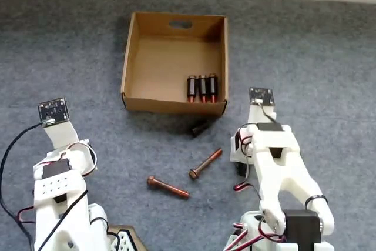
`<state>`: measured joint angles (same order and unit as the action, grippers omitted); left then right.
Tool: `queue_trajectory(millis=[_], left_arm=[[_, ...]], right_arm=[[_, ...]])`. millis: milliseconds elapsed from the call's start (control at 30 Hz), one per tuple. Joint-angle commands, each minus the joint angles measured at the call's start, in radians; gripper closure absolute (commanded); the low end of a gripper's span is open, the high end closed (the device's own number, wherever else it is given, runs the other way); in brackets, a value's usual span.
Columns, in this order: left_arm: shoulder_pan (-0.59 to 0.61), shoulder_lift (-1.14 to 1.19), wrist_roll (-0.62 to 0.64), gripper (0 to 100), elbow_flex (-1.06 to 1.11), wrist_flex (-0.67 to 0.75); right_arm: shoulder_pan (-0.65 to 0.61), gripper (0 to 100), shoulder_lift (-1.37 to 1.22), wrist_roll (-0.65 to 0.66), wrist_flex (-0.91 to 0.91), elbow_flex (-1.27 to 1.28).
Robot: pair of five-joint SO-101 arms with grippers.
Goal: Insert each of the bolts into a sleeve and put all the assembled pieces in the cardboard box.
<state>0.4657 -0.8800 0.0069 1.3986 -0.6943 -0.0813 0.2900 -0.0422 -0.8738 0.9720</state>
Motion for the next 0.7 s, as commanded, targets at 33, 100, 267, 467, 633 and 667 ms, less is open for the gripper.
queue_trajectory(millis=[33, 100, 267, 467, 633, 667], left_arm=[[0.002, -0.002, 0.003, 97, -0.031, 0.015], [0.002, -0.002, 0.003, 97, -0.031, 0.015], [0.002, -0.002, 0.003, 97, -0.031, 0.015], [0.002, -0.002, 0.003, 97, -0.031, 0.015], [0.002, -0.002, 0.003, 97, -0.031, 0.015], [0.002, -0.002, 0.003, 97, -0.031, 0.015]], right_arm=[[0.013, 95.7, -0.012, 0.008, 0.005, 0.005], [0.013, 99.5, -0.012, 0.008, -0.015, 0.001], [0.008, 94.2, -0.010, 0.008, -0.110, -0.053], [0.008, 82.0, -0.010, 0.008, -0.185, -0.127], [0.008, 81.8, -0.010, 0.008, -0.232, -0.133], [0.008, 81.8, -0.012, 0.008, -0.232, -0.128]])
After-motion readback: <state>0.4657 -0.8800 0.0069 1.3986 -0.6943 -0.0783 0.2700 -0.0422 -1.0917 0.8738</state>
